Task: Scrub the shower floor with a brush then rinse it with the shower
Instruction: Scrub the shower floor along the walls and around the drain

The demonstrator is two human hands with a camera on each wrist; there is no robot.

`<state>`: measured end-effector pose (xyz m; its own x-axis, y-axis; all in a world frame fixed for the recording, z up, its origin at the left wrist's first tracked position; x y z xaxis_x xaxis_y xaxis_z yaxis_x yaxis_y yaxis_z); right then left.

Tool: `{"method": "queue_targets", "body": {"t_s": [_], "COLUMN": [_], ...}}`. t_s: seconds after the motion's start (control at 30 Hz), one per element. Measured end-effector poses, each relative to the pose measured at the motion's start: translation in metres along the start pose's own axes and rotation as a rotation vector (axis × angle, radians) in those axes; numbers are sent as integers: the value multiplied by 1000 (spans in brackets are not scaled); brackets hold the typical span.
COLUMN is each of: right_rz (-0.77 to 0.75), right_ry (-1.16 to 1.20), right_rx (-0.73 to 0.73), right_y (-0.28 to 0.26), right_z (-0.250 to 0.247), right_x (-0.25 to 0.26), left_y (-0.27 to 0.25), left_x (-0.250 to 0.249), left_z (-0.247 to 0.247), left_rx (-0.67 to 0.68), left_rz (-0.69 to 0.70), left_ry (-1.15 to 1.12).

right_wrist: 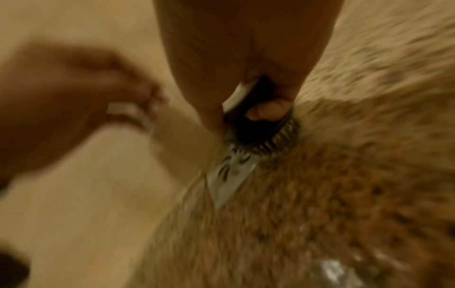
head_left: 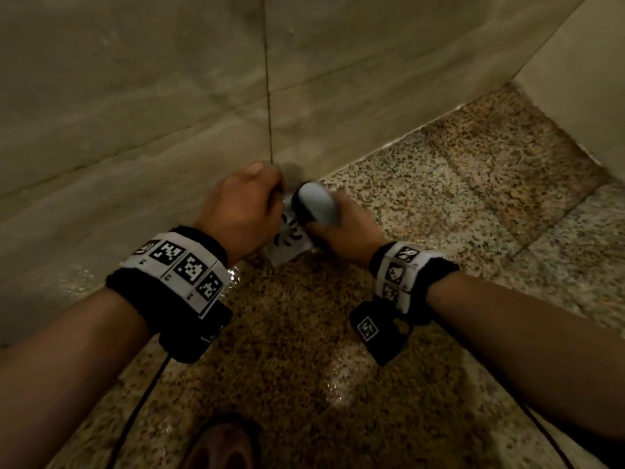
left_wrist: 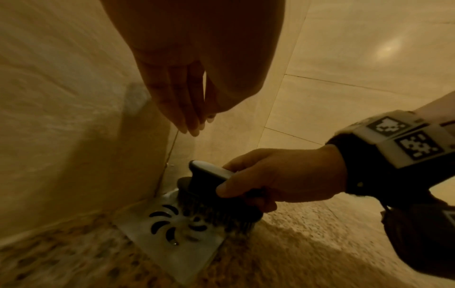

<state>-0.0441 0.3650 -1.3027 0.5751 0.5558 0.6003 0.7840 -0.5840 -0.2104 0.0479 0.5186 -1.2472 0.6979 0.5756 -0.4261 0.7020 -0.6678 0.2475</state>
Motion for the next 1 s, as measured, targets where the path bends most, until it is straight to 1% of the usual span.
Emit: {"method": "queue_targets", "body": {"t_s": [0.03, 0.1, 0.13, 0.2, 0.23, 0.27, 0.3, 0.33, 0.37, 0.43, 0.5, 0.53, 0.57, 0.6, 0.67, 0.73, 0.77, 0.83, 0.9, 1.0], "right_rz": [58, 222, 307, 423, 440, 423, 373, 295, 204, 63, 10, 41, 109, 173, 260, 365, 441, 566, 581, 507], "right_ry": [22, 26, 0, -78, -110, -123, -107, -66, -20, 46, 39, 41, 66, 91, 64, -48, -103, -168, -182, -86], "right_rx": [-88, -272, -322, -348, -360, -380, -394, -388, -349, -213, -111, -83, -73, -88, -188, -286, -282, -207, -157, -107], "right_y": [3, 10, 15, 17, 15, 12, 5, -3, -12, -25, -30, -29, -27, -25, -26, -28, -31, -39, -47, -57], "right_z": [-13, -42, -57, -74, -75, -69, -60, -46, -30, 0, 18, 18, 14, 6, -19, -48, -62, -72, -60, -19], "right_x": [-9, -32, -45, -67, -72, -72, -68, -59, -46, -19, 0, 7, 7, 3, -14, -42, -54, -68, -66, -37], "left_y": [0, -1, -2, -3, -3, -2, -1, -1, 0, 1, -2, -3, -5, -6, -9, -10, -10, -9, -6, -3], "left_x": [-1, -2, -2, -3, -3, -2, -2, -3, -3, -6, -10, -11, -11, -11, -8, -4, -3, -5, -8, -15], "left_z": [0, 1, 1, 0, -1, -1, -1, -1, 0, 3, 6, 7, 8, 8, 7, 6, 6, 6, 7, 9], "left_rx": [-3, 0, 6, 15, 11, 4, -1, -8, -15, -10, 5, 9, 9, 5, 4, 1, -3, -12, -28, -54], "left_rz": [3, -3, -3, -1, -3, -13, -30, -44, -53, -65, -73, -70, -63, -58, -58, -66, -67, -54, -40, -11], "left_ry": [-8, -23, -27, -37, -40, -42, -45, -48, -52, -62, -71, -70, -66, -62, -65, -56, -51, -51, -59, -65]}}
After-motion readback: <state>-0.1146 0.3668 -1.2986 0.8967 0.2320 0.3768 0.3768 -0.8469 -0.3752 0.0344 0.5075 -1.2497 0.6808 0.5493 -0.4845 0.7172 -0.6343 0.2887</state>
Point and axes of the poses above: each hand's wrist, its own y-axis towards the middle knuckle, its own z-axis out of the palm, x = y × z, the point moved 1 cm from there along y, towards the middle knuckle, and after that the axes turned 10 degrees about -x, right-handed, at the moved point
